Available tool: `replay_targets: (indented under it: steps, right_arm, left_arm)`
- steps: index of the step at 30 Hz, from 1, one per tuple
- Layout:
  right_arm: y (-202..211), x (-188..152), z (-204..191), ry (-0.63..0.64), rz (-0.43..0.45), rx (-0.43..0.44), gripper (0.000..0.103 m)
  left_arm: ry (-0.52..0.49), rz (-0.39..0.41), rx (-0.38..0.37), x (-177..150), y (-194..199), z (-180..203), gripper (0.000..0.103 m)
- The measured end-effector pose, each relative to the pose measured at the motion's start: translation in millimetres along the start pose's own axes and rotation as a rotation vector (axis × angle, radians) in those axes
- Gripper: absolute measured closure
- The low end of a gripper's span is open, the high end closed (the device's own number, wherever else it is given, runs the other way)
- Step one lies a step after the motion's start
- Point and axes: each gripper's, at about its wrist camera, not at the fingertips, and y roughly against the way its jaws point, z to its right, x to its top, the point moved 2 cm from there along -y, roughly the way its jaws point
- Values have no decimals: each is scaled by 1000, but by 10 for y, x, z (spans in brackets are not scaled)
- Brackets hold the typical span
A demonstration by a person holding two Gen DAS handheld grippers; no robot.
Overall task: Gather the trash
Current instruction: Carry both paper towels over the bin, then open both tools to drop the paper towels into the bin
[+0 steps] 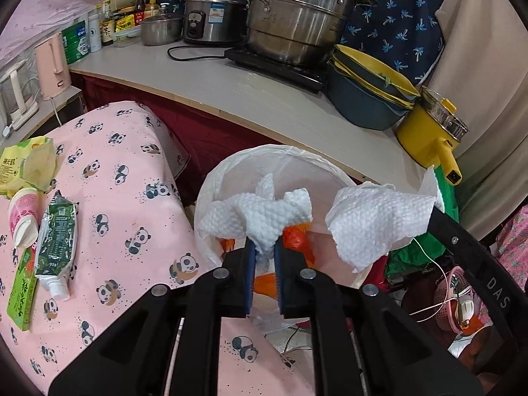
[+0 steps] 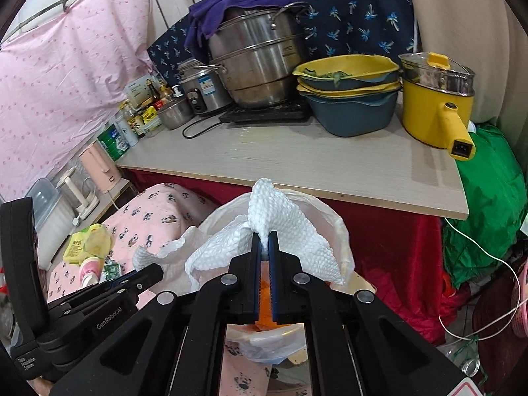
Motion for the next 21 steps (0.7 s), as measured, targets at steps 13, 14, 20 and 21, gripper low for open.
replay_targets:
  steps: [13, 14, 20, 21]
  right_arm:
    - [-267, -43, -54, 9, -45, 2, 99]
    - [-290, -43, -76, 12, -48, 6, 98]
    - [-362, -43, -241, 27, -50, 26, 79]
    - [-361, -46, -267, 30, -48, 28, 76]
  left_arm:
    - [45, 22, 22, 77, -49, -173, 51]
    - [51, 23, 25, 79, -42, -205, 51]
    - [66, 35, 67, 59, 1, -373, 49]
    - [62, 39, 77, 52, 10, -388, 48]
